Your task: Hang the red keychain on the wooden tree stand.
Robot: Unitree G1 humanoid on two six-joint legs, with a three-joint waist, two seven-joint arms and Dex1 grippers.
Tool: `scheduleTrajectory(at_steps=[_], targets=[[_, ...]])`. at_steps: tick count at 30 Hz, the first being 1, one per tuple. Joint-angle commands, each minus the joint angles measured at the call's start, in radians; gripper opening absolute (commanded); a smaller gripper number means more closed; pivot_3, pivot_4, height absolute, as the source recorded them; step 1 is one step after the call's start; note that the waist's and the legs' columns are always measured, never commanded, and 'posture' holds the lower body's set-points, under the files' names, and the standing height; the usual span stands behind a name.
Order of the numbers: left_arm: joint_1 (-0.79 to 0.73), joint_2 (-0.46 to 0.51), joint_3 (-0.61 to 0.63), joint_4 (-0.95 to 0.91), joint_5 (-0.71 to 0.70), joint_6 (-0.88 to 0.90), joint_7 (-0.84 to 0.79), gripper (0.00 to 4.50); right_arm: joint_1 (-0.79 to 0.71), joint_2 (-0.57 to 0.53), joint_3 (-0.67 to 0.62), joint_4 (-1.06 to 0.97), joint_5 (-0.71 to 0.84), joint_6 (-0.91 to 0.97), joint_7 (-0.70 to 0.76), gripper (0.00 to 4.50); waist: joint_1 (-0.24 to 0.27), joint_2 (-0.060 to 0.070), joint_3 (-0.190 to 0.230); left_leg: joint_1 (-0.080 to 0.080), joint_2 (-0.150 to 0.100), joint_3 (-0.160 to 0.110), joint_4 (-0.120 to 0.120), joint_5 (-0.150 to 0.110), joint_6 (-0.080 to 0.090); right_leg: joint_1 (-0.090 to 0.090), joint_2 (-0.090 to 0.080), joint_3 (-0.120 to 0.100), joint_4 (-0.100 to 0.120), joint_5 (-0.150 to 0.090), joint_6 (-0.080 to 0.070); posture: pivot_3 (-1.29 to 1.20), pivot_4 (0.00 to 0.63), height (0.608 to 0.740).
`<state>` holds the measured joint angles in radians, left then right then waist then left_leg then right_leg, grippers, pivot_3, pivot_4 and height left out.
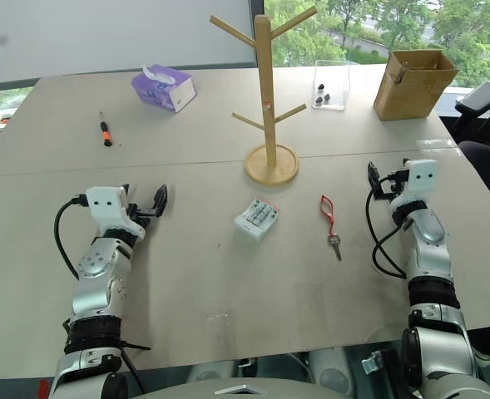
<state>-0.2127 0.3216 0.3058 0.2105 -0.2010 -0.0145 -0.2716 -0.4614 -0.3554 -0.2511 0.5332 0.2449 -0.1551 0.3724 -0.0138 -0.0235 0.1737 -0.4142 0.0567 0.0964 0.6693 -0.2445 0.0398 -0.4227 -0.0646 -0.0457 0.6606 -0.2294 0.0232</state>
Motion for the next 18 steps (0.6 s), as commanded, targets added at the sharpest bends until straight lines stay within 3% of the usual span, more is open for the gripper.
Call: scheduleTrajectory(at_steps=[1, 18], targets=[[-0.011, 0.011, 0.006, -0.007, -0.013, -0.023, -0.009, 4.39, -0.008, -0.020, -0.026, -0.011, 0.008, -0.020, -0.001, 4.50, 0.000, 0.000, 0.000, 0.000, 0.000, 0.000, 0.000, 0.000, 0.000, 0.000, 0.000, 0.000, 0.000, 0.000, 0.000, 0.00, 0.150, 0.740], [-0.014, 0.004, 0.008, 0.001, -0.016, -0.034, -0.011, 4.39, 0.002, -0.026, -0.029, -0.022, 0.012, -0.016, -0.001, 4.50, 0.000, 0.000, 0.000, 0.000, 0.000, 0.000, 0.000, 0.000, 0.000, 0.000, 0.000, 0.000, 0.000, 0.000, 0.000, 0.00, 0.150, 0.740]])
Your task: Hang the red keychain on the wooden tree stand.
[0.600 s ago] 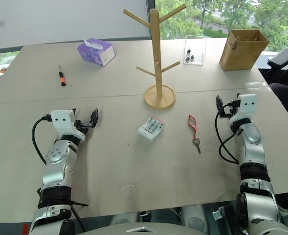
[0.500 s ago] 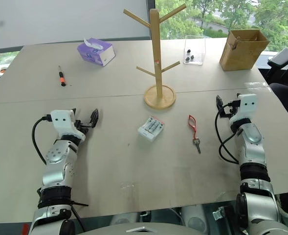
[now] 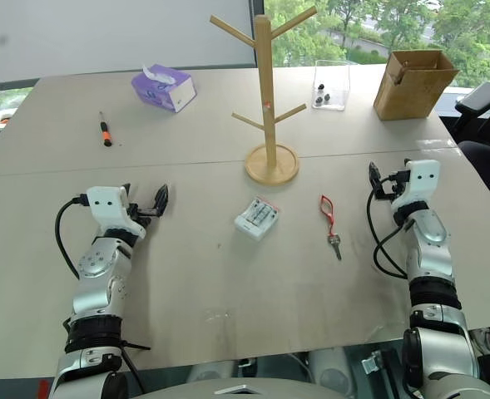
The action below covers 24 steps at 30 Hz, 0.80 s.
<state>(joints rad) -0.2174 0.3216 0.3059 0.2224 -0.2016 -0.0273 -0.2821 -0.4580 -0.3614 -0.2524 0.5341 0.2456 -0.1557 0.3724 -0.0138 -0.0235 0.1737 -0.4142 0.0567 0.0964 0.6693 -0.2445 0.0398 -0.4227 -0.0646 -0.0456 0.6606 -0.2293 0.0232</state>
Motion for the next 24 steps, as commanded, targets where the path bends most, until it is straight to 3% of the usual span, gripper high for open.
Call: scheduleTrajectory(at_steps=[1, 5, 7, 10, 13, 16, 19, 24], targets=[[-0.009, 0.004, 0.008, -0.012, -0.015, -0.021, 0.000, 4.39, -0.001, -0.020, -0.028, -0.024, 0.012, -0.015, -0.001, 4.50, 0.000, 0.000, 0.000, 0.000, 0.000, 0.000, 0.000, 0.000, 0.000, 0.000, 0.000, 0.000, 0.000, 0.000, 0.000, 0.00, 0.150, 0.740], [-0.010, 0.003, 0.006, -0.013, -0.015, -0.019, 0.000, 4.39, 0.017, -0.022, -0.033, -0.051, 0.053, -0.031, 0.069, 4.50, 0.000, 0.000, 0.000, 0.000, 0.000, 0.000, 0.000, 0.000, 0.000, 0.000, 0.000, 0.000, 0.000, 0.000, 0.000, 0.00, 0.150, 0.740], [-0.011, 0.001, 0.005, -0.015, -0.016, -0.018, 0.000, 4.39, 0.043, -0.026, -0.046, -0.100, 0.144, -0.002, 0.188, 4.50, 0.002, 0.000, 0.000, 0.000, 0.000, 0.000, 0.000, 0.000, 0.000, 0.000, 0.000, 0.000, 0.000, 0.000, 0.000, 0.00, 0.150, 0.740], [-0.015, -0.002, -0.009, -0.021, -0.015, -0.011, -0.010, 4.39, 0.147, -0.132, -0.007, -0.213, 0.254, 0.106, 0.495, 4.50, 0.005, 0.000, 0.000, 0.000, 0.000, -0.001, 0.000, 0.000, 0.000, 0.000, 0.000, 0.000, 0.000, 0.000, 0.000, 0.00, 0.150, 0.740], [-0.023, -0.004, -0.019, -0.019, -0.013, -0.008, -0.020, 4.39, 0.288, -0.269, 0.030, -0.301, 0.280, 0.142, 0.745, 4.50, 0.016, 0.000, 0.000, -0.001, -0.001, -0.001, 0.000, 0.000, 0.001, 0.001, -0.001, -0.001, -0.002, 0.000, 0.000, 0.00, 0.150, 0.740], [-0.033, -0.008, -0.027, -0.017, -0.015, -0.004, -0.025, 4.39, 0.380, -0.344, 0.033, -0.307, 0.268, 0.082, 0.883, 4.50, 0.014, 0.000, 0.000, 0.000, -0.001, -0.002, 0.000, -0.001, 0.002, 0.002, -0.001, -0.002, -0.003, 0.000, 0.000, 0.00, 0.150, 0.740], [-0.026, -0.019, -0.042, -0.045, -0.021, -0.001, -0.036, 4.39, 0.422, -0.354, 0.026, -0.263, 0.235, -0.039, 0.953, 4.50, 0.002, 0.000, 0.000, 0.001, -0.001, -0.001, 0.000, -0.001, 0.001, 0.002, 0.001, -0.001, -0.002, -0.001, 0.003, 0.00, 0.150, 0.740], [0.134, -0.054, -0.152, -0.379, -0.082, 0.100, -0.096, 4.39, 0.411, -0.343, 0.020, -0.235, 0.222, -0.087, 0.960, 4.50, 0.001, 0.000, 0.000, 0.001, 0.000, -0.001, 0.000, -0.001, 0.001, 0.002, 0.001, 0.000, -0.002, 0.000, 0.000, 0.00, 0.150, 0.740]])
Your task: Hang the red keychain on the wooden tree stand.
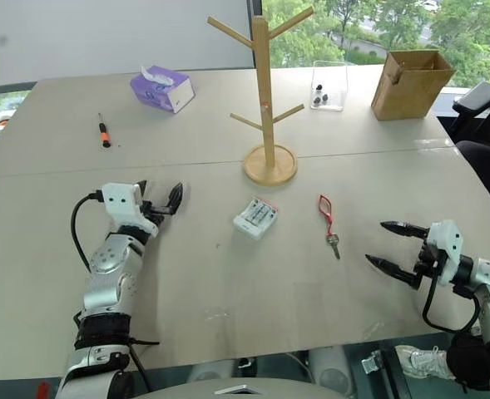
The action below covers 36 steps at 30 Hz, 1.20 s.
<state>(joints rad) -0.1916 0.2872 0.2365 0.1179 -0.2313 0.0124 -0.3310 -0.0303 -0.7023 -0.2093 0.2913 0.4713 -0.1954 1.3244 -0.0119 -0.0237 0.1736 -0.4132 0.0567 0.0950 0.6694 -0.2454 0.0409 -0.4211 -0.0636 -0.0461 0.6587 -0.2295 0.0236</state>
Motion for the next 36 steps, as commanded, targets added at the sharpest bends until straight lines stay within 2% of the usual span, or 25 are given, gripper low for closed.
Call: scheduleTrajectory(at_steps=[1, 7, 12, 16, 26, 36], targets=[[0.141, -0.024, -0.101, -0.339, -0.063, 0.087, -0.046, 4.39, -0.022, 0.000, -0.022, 0.015, -0.007, -0.057, 0.007, 4.50, 0.001, 0.000, 0.000, 0.000, 0.000, 0.001, 0.000, 0.000, 0.000, 0.000, -0.002, 0.002, 0.000, 0.000, 0.000, 0.00, 0.150, 0.740], [0.285, -0.023, -0.230, -0.575, -0.070, 0.155, -0.076, 4.39, -0.030, 0.012, -0.012, 0.029, -0.017, -0.085, 0.002, 4.50, 0.009, 0.000, 0.000, 0.000, -0.001, 0.000, 0.000, 0.000, 0.000, 0.000, -0.002, 0.000, 0.000, -0.001, 0.001, 0.00, 0.150, 0.740], [0.333, -0.018, -0.315, -0.607, -0.051, 0.138, -0.110, 4.39, -0.029, 0.021, -0.012, 0.018, -0.023, -0.086, -0.014, 4.50, 0.013, 0.001, 0.000, 0.001, -0.001, 0.000, 0.000, 0.000, 0.000, 0.000, -0.001, 0.001, 0.000, -0.001, 0.001, 0.00, 0.150, 0.740], [0.303, -0.013, -0.335, -0.585, -0.049, 0.167, -0.114, 4.39, -0.020, 0.020, -0.016, 0.015, -0.026, -0.087, -0.021, 4.50, 0.020, 0.001, 0.000, 0.000, -0.001, 0.000, 0.000, 0.000, 0.000, 0.000, -0.001, 0.001, 0.000, -0.001, 0.001, 0.00, 0.150, 0.740], [0.190, -0.011, -0.427, -0.431, 0.086, 0.135, -0.114, 4.39, -0.002, 0.024, -0.019, -0.020, -0.020, -0.086, -0.046, 4.50, 0.026, 0.001, -0.001, 0.000, -0.002, -0.001, 0.001, 0.000, 0.000, 0.000, 0.000, 0.001, 0.000, -0.001, 0.001, 0.00, 0.150, 0.740], [0.169, -0.024, -0.452, -0.389, 0.117, 0.160, -0.107, 4.39, 0.061, -0.003, -0.016, -0.129, 0.019, -0.058, 0.015, 4.50, 0.026, 0.001, -0.001, 0.000, -0.001, -0.001, 0.001, 0.000, 0.000, 0.000, 0.000, 0.000, 0.000, -0.001, 0.001, 0.00, 0.150, 0.740]])
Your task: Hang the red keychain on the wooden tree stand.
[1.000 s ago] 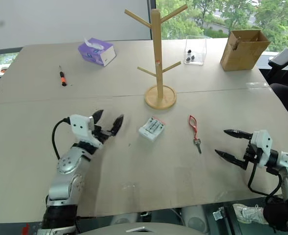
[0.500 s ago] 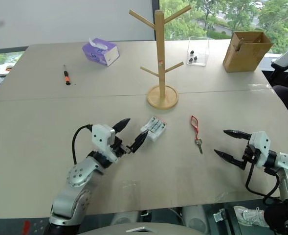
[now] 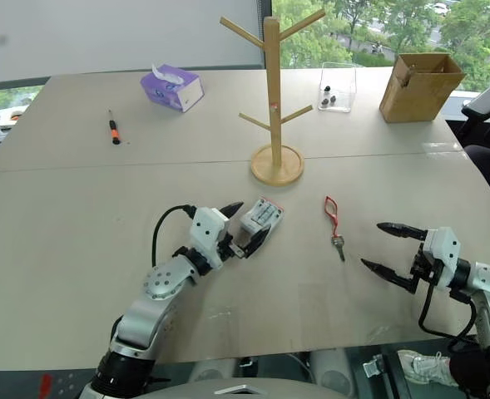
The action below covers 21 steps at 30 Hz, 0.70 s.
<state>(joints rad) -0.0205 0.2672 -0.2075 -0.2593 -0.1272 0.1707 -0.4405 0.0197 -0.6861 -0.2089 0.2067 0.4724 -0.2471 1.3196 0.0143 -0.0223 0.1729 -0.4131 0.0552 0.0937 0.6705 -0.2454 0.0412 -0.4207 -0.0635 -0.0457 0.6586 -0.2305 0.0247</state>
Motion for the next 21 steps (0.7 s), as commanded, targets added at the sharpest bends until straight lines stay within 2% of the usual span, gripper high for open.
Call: scheduleTrajectory(at_steps=[1, 9, 21], targets=[[-0.003, -0.005, -0.009, -0.011, 0.015, 0.004, 0.003, 4.39, 0.014, -0.019, -0.016, -0.049, 0.019, -0.008, 0.025, 4.50, 0.000, 0.000, 0.000, 0.000, 0.000, 0.000, 0.000, 0.000, 0.000, 0.000, 0.000, 0.000, 0.000, 0.000, 0.000, 0.00, 0.150, 0.740], [-0.010, -0.015, -0.012, -0.007, 0.035, 0.039, 0.013, 4.39, 0.039, -0.017, -0.009, -0.120, 0.057, -0.007, 0.081, 4.50, 0.000, 0.000, 0.000, 0.000, 0.000, 0.000, 0.000, 0.000, 0.000, 0.000, 0.000, 0.000, 0.000, 0.000, 0.000, 0.00, 0.150, 0.740], [-0.036, -0.022, -0.033, 0.008, 0.078, 0.126, 0.032, 4.39, 0.030, -0.027, 0.002, -0.096, 0.039, -0.028, 0.122, 4.50, 0.000, 0.000, 0.000, 0.000, -0.001, 0.000, 0.000, 0.000, 0.000, 0.000, 0.000, 0.000, 0.000, 0.000, 0.000, 0.00, 0.150, 0.740]])
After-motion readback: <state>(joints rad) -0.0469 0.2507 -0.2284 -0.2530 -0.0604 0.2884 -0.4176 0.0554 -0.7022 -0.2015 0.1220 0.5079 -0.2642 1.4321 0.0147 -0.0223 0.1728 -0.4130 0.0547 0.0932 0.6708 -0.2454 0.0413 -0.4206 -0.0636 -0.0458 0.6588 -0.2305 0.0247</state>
